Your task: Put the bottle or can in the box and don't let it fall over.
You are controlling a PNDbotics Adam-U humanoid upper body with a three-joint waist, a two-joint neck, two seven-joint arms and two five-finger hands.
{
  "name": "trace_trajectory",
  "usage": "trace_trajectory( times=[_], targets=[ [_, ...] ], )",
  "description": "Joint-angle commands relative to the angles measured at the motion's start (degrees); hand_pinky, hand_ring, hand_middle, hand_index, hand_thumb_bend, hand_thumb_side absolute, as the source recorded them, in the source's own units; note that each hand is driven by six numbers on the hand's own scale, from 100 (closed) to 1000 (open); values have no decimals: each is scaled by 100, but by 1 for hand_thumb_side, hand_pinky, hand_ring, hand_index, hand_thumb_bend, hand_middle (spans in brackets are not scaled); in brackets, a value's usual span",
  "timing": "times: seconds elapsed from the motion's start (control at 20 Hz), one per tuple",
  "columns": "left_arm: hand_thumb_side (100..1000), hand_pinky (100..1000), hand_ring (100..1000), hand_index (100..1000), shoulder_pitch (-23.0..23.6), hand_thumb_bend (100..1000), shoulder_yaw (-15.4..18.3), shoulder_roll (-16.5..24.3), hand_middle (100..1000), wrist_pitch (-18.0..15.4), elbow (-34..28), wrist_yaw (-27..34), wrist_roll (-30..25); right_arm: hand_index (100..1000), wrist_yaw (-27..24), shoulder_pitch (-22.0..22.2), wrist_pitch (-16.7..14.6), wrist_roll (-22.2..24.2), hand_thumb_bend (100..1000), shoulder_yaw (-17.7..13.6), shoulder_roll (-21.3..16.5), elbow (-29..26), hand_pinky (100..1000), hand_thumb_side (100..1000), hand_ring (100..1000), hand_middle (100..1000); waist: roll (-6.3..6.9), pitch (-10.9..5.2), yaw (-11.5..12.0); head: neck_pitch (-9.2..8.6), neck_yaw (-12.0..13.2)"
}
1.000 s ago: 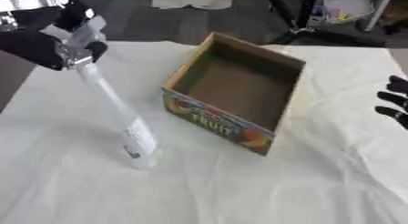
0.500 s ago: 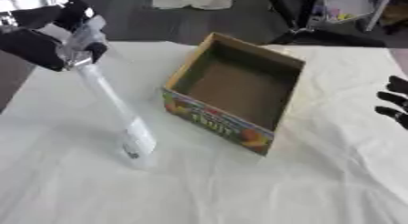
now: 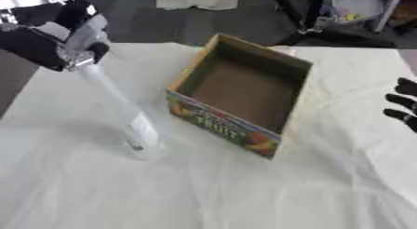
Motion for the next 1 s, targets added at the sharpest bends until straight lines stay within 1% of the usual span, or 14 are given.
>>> trace_trajectory(
  times=[0.05, 0.25, 1.0],
  targets=[
    [100, 491, 243, 379, -177, 100, 137, 106, 298, -3, -92, -21, 27, 795, -65, -9, 12, -6, 100, -56, -88, -104, 850, 737, 918, 999, 21, -178, 1, 3, -16],
    [100, 490, 239, 378, -249, 100, 158, 117, 297, -21, -140, -35, 7, 795, -60, 7, 29, -12, 100, -61, -96, -109, 851, 741, 918, 1000, 54, -194, 13, 31, -30],
    [100, 493, 235, 373, -503, 100, 284, 119, 295, -50, -232, -99, 40, 795, -76, 35, 103, -19, 100, -72, -114, -135, 852, 746, 919, 1000, 184, -271, -7, 50, -57]
  ],
)
